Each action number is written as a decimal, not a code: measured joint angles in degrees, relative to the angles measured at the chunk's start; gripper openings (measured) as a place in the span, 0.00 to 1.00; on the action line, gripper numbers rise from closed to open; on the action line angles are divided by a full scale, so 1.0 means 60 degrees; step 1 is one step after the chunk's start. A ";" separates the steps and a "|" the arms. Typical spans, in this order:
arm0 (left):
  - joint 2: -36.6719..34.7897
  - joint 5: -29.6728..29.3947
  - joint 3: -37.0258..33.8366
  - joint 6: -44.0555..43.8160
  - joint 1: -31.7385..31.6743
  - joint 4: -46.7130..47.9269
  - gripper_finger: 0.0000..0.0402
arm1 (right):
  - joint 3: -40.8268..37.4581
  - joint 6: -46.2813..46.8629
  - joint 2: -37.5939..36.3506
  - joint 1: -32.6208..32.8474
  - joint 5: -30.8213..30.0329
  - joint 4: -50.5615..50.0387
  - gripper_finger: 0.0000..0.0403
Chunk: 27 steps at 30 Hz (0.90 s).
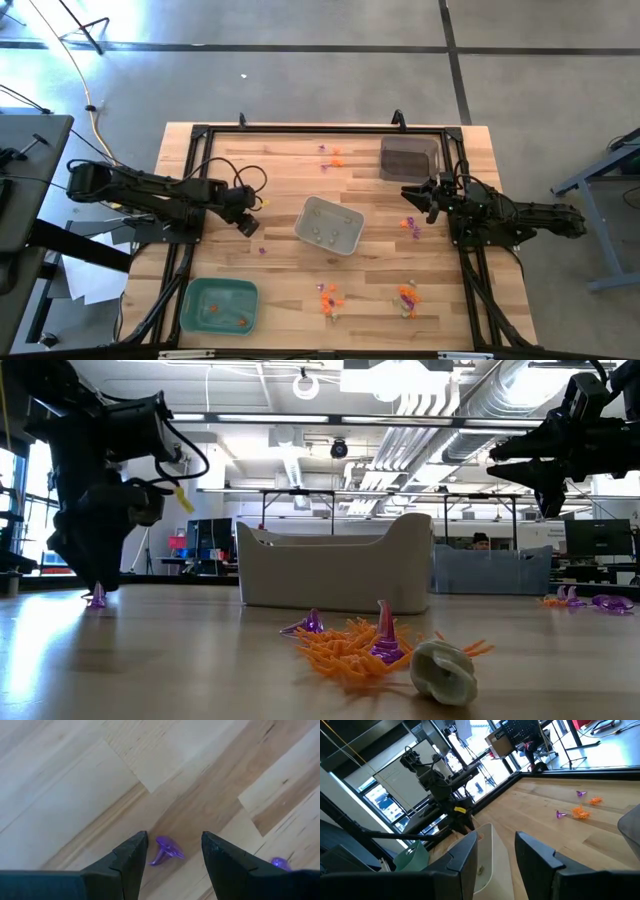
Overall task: Sort Halloween decoration
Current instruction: Put the violet witch hat toy into the black bin
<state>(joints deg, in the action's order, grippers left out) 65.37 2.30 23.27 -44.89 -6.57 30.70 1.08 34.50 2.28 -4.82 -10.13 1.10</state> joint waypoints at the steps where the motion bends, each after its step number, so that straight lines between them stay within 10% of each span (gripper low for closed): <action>1: 0.0034 -0.0016 0.0003 -0.0131 0.0000 -0.0001 0.45 | 0.0000 0.0003 0.0000 -0.0004 0.0001 0.0000 0.31; 27: 0.0079 -0.0689 -0.0022 -0.1422 0.0804 0.0686 0.40 | 0.0000 0.0003 0.0000 -0.0002 0.0002 0.0000 0.31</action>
<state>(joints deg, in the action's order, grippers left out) 65.84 -1.84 23.14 -53.42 -1.75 34.82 1.08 34.52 2.28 -4.83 -10.12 1.10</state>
